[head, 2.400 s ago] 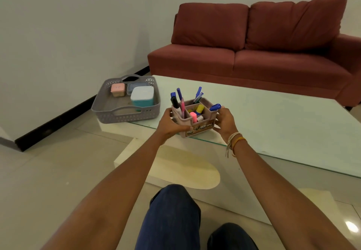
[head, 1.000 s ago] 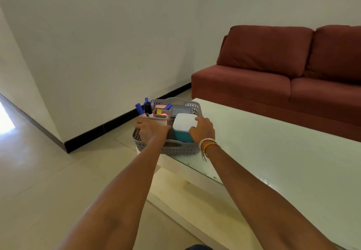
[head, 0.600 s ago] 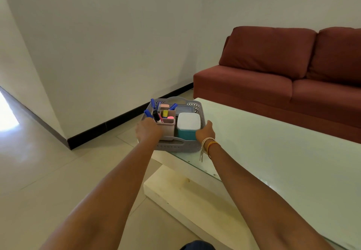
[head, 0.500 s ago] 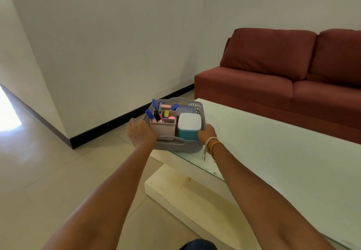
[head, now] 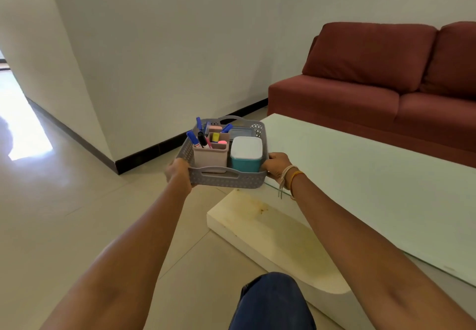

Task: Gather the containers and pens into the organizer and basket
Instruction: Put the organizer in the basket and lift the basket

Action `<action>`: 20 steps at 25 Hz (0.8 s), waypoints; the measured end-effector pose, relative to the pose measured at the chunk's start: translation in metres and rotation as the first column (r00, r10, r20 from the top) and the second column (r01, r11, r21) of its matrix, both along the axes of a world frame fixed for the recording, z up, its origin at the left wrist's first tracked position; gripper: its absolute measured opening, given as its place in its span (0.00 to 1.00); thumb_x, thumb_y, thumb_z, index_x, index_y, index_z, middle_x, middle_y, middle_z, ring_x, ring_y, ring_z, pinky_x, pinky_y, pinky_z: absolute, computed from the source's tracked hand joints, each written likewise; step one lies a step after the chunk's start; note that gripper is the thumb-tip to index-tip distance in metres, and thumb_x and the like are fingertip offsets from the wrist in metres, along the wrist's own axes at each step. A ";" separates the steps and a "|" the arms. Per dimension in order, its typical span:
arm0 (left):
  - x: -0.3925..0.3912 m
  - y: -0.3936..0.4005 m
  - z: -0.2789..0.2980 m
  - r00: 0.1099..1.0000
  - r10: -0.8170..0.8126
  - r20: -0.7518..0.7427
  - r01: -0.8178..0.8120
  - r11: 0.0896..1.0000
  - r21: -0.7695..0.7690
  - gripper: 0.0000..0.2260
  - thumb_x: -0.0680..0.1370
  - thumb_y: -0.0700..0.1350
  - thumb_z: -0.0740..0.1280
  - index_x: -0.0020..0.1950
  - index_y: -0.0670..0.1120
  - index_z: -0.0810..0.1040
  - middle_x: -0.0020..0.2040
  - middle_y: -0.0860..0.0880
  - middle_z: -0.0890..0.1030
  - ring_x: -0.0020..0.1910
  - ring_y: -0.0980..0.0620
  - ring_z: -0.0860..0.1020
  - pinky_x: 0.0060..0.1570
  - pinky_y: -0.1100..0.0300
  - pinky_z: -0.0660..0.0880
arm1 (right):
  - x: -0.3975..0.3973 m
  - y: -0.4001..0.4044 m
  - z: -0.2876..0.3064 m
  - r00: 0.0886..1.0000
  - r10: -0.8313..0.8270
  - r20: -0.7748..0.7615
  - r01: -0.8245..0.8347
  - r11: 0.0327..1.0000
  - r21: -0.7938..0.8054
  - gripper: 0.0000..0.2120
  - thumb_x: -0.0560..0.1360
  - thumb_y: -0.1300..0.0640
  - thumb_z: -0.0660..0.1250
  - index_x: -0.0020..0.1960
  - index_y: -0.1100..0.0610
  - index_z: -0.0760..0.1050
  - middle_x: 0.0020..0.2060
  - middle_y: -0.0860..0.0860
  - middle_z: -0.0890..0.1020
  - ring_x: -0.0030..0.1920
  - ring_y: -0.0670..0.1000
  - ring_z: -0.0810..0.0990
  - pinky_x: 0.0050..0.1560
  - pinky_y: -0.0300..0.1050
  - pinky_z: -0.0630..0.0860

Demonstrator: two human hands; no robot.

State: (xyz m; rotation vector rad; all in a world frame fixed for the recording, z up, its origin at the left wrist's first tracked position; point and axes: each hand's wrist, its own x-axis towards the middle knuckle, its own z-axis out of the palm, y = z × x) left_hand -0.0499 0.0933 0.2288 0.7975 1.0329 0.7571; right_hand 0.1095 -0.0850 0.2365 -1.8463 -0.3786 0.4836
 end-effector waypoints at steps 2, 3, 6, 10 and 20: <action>-0.022 0.005 -0.001 0.981 0.195 0.001 -0.194 0.981 0.022 0.14 0.76 0.42 0.61 0.61 0.45 0.76 0.55 0.43 0.80 0.51 0.45 0.79 0.51 0.48 0.80 | -0.023 0.010 0.001 0.998 0.069 -0.006 -0.068 0.998 0.015 0.17 0.67 0.76 0.63 0.55 0.73 0.77 0.55 0.67 0.80 0.58 0.67 0.78 0.59 0.64 0.77; -0.033 0.008 -0.001 0.962 0.272 -0.010 -0.271 0.962 0.037 0.15 0.76 0.41 0.60 0.61 0.44 0.77 0.55 0.44 0.81 0.51 0.46 0.80 0.51 0.51 0.80 | -0.033 0.018 0.001 0.995 0.102 -0.004 -0.102 0.995 0.020 0.18 0.67 0.76 0.63 0.56 0.72 0.77 0.56 0.68 0.80 0.59 0.67 0.78 0.59 0.63 0.77; -0.066 0.015 0.001 0.891 0.445 -0.090 -0.434 0.893 0.118 0.15 0.79 0.42 0.57 0.63 0.41 0.76 0.57 0.44 0.80 0.52 0.49 0.79 0.47 0.60 0.77 | -0.063 0.041 -0.001 0.978 0.208 0.007 -0.208 0.977 0.037 0.19 0.69 0.76 0.61 0.59 0.71 0.75 0.58 0.67 0.79 0.60 0.67 0.77 0.60 0.61 0.77; -0.102 0.031 0.001 0.822 0.550 -0.146 -0.524 0.831 0.185 0.16 0.80 0.43 0.56 0.64 0.40 0.75 0.59 0.43 0.80 0.55 0.48 0.80 0.49 0.61 0.78 | -0.093 0.071 -0.005 0.950 0.310 0.040 -0.311 0.950 0.022 0.23 0.70 0.76 0.61 0.64 0.68 0.74 0.59 0.64 0.79 0.59 0.63 0.77 0.60 0.57 0.77; -0.124 0.038 -0.093 0.844 0.499 -0.194 -0.514 0.857 -0.029 0.17 0.78 0.43 0.58 0.64 0.41 0.76 0.59 0.44 0.80 0.53 0.46 0.79 0.53 0.53 0.79 | -0.101 0.082 -0.069 0.926 0.350 -0.140 -0.355 0.935 -0.008 0.26 0.69 0.77 0.60 0.64 0.62 0.75 0.52 0.56 0.79 0.52 0.57 0.77 0.48 0.49 0.80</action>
